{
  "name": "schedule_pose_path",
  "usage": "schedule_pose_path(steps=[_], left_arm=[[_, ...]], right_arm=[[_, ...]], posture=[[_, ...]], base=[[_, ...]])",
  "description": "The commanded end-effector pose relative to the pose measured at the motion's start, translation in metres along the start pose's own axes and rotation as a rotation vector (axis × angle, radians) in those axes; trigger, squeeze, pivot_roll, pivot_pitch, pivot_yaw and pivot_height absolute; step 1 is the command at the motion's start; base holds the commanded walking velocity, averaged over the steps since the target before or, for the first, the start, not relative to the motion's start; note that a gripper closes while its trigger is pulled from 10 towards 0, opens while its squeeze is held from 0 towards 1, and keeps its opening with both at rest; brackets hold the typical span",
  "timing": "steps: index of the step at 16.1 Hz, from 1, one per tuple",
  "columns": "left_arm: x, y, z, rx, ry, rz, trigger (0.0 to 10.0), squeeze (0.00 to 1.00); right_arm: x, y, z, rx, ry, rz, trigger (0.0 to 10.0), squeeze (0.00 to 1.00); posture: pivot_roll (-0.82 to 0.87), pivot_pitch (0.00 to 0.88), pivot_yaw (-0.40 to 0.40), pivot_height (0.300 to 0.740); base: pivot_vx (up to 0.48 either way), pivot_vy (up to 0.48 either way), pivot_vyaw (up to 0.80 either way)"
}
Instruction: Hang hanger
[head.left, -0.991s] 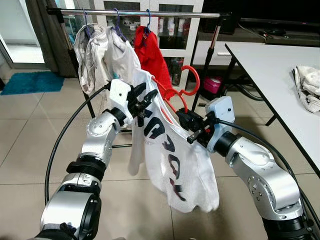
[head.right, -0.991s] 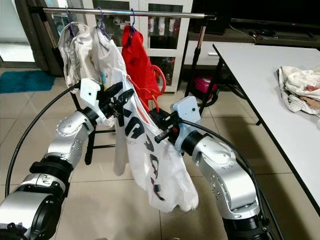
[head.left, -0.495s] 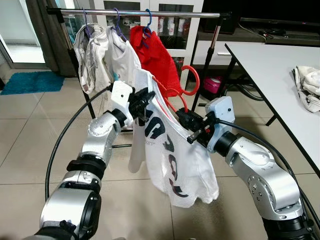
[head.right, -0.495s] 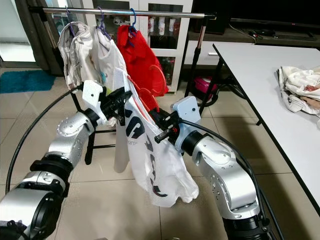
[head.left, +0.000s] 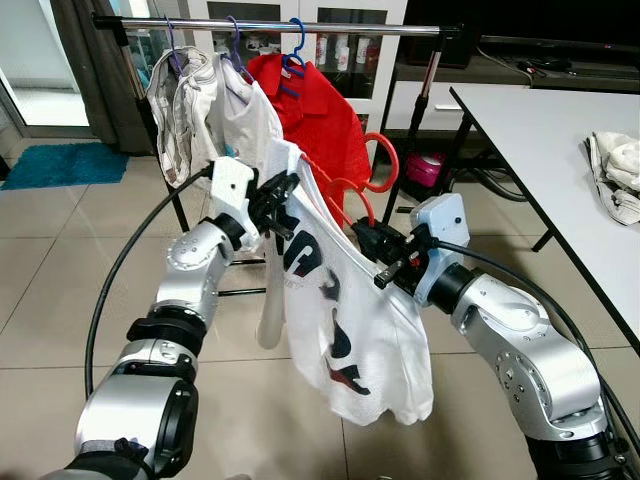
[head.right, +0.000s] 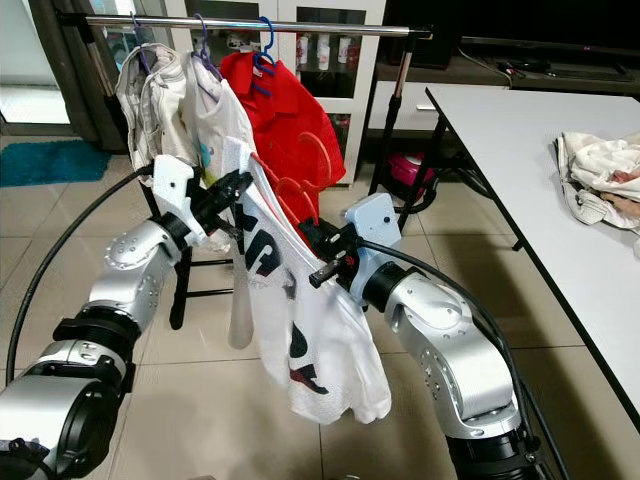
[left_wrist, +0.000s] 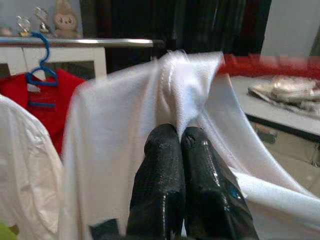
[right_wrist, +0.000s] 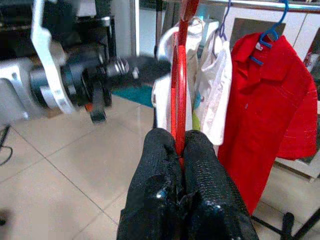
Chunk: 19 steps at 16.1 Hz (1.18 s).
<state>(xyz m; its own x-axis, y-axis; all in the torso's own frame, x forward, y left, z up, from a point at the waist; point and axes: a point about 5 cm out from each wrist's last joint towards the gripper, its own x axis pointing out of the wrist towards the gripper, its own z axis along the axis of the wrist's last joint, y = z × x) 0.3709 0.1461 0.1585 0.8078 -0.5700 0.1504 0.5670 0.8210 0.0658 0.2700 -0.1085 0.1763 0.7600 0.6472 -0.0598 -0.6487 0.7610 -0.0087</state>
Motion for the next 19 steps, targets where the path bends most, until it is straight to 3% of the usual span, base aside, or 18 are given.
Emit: schedule_pose_path(steps=[1, 7, 9, 11, 13, 16, 19], left_arm=[[0.002, 0.005, 0.015, 0.012, -0.056, 0.001, 0.0, 0.0], [-0.011, 0.037, 0.044, 0.103, -0.089, 0.066, 0.0, 0.0], [-0.026, 0.071, 0.059, 0.167, -0.05, 0.233, 0.0, 0.0], [-0.033, 0.084, 0.061, 0.195, -0.015, 0.299, 0.0, 0.0], [-0.046, 0.1, 0.052, 0.226, 0.093, 0.405, 0.0, 0.0], [-0.043, 0.091, 0.033, 0.192, 0.146, 0.378, 0.0, 0.0], [-0.043, 0.09, 0.023, 0.143, 0.167, 0.443, 0.0, 0.0]], right_arm=[[-0.002, -0.002, -0.006, 0.003, 0.035, 0.0, 0.0, 0.0], [-0.016, -0.006, -0.025, -0.017, 0.135, 0.063, 0.0, 0.0], [-0.026, -0.006, -0.023, -0.022, 0.119, 0.12, 0.0, 0.0], [-0.029, -0.009, -0.022, -0.02, 0.107, 0.127, 0.0, 0.0], [-0.032, -0.01, -0.015, 0.003, 0.049, 0.155, 0.0, 0.0], [-0.031, -0.007, -0.01, 0.033, 0.004, 0.175, 0.0, 0.0], [-0.032, -0.004, -0.004, 0.05, -0.027, 0.201, 0.0, 0.0]], posture=[[-0.18, 0.0, -0.036, 0.74], [-0.18, 0.0, -0.039, 0.74], [-0.18, 0.0, -0.039, 0.74], [-0.18, 0.0, -0.037, 0.74], [-0.18, 0.0, -0.036, 0.74], [-0.19, 0.0, -0.038, 0.74], [-0.2, 0.0, -0.025, 0.74]], base=[[0.0, 0.0, 0.0], [0.0, 0.0, 0.0], [0.0, 0.0, 0.0], [0.0, 0.0, 0.0], [0.0, 0.0, 0.0], [0.0, 0.0, 0.0], [0.0, 0.0, 0.0]])
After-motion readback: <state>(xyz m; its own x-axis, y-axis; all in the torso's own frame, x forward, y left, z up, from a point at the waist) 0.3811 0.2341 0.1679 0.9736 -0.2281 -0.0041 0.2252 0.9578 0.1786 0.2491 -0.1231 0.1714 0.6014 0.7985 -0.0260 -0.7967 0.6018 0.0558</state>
